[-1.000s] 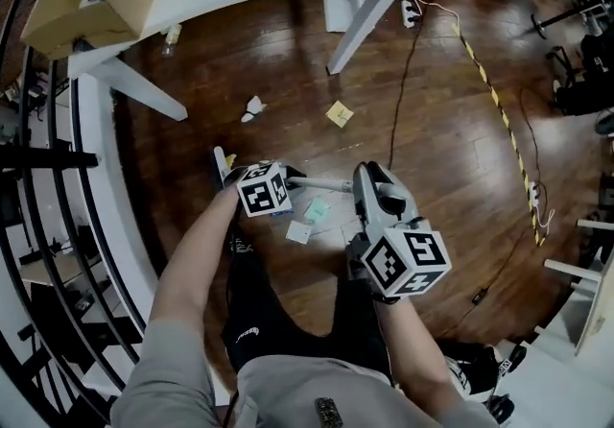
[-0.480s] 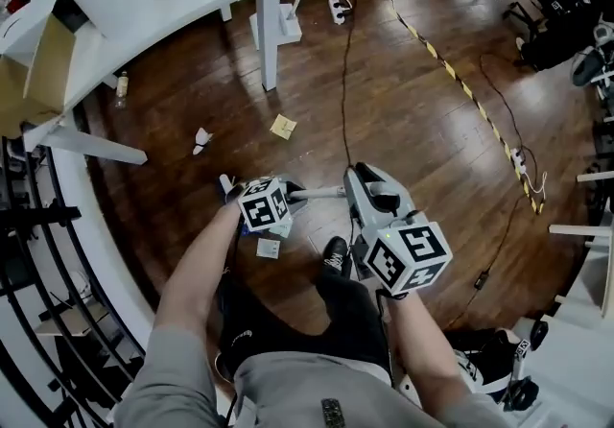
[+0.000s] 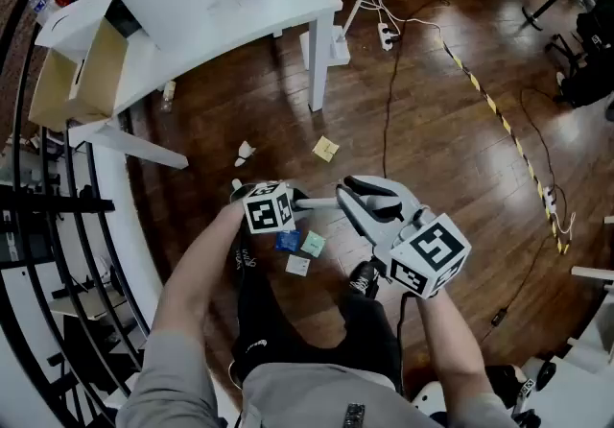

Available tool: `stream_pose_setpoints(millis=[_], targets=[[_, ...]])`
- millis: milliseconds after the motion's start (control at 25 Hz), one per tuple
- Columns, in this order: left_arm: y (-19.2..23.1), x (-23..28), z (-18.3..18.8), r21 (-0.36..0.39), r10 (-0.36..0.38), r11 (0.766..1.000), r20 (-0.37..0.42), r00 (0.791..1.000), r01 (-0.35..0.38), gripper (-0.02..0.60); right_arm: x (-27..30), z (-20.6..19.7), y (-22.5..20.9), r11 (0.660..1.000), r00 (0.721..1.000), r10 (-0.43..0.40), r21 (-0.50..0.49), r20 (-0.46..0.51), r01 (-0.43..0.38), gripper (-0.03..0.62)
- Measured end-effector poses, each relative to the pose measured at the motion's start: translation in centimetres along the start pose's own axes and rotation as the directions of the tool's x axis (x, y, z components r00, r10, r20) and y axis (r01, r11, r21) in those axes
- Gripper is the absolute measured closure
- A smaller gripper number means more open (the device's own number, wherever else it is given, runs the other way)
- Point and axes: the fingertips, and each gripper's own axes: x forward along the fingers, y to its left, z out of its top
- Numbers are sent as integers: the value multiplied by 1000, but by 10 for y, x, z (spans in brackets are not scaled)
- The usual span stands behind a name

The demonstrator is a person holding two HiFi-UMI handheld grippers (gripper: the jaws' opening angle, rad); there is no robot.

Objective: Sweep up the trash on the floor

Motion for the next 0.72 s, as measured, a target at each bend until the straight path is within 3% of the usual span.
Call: stream_pose_setpoints(millis=[160, 320, 480, 600, 720], targets=[[38, -38, -43, 54, 0, 999, -38, 999, 2, 525, 55, 16, 14, 1000, 1000, -7, -21, 26, 7, 533], [74, -66, -81, 143, -37, 989, -87, 996, 49, 523, 101, 21, 13, 992, 991, -118, 57, 67, 115, 533], [103, -62, -110, 221, -102, 966, -141, 985, 132, 518, 134, 7, 0, 961, 967, -244, 150, 70, 232, 533], [116, -42, -113, 257, -134, 953, -117, 984, 160, 515, 142, -5, -11, 939, 947, -317, 156, 49, 306, 533], [111, -20, -90, 272, -167, 946, -59, 984, 177, 515, 121, -15, -28, 901, 919, -394, 206, 20, 382, 532]])
